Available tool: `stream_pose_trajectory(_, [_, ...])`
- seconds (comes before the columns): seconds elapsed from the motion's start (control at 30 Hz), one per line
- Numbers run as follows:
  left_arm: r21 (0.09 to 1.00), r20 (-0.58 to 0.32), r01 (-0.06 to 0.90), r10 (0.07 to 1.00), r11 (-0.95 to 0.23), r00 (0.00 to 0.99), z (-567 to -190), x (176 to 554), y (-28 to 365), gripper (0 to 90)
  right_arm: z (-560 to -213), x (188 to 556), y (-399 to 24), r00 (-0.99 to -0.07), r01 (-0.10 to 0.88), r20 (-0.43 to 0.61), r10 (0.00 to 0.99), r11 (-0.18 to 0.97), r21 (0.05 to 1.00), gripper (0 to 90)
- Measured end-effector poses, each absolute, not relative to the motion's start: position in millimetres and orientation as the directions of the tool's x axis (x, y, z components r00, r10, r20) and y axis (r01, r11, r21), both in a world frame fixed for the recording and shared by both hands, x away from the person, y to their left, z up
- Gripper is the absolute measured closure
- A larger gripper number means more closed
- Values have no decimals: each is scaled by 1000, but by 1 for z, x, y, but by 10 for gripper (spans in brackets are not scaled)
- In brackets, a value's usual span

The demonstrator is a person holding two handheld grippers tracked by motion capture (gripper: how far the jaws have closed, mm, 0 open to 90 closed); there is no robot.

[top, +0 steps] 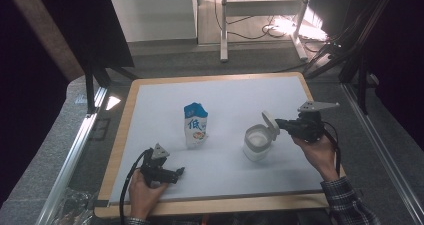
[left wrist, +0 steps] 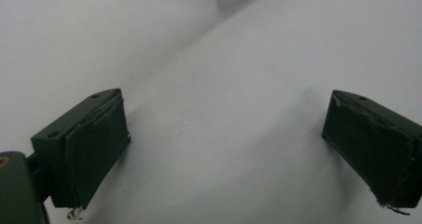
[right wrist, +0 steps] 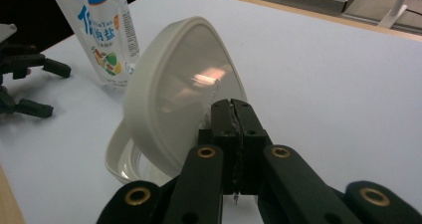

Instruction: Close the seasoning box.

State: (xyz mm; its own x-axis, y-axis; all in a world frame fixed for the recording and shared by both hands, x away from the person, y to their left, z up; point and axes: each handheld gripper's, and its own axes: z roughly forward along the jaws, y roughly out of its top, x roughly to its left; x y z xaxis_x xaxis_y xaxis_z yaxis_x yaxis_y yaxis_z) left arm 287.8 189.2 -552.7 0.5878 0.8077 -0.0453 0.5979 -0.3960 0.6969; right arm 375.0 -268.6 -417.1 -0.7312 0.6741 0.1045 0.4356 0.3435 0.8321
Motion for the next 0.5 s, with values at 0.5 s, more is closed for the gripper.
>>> stream_pose_trajectory(0.5, [697, -45, 598, 808, -396, 587, -553, 288, 189, 37, -415, 376, -262, -739, 424, 81, 668, 369, 827, 852])
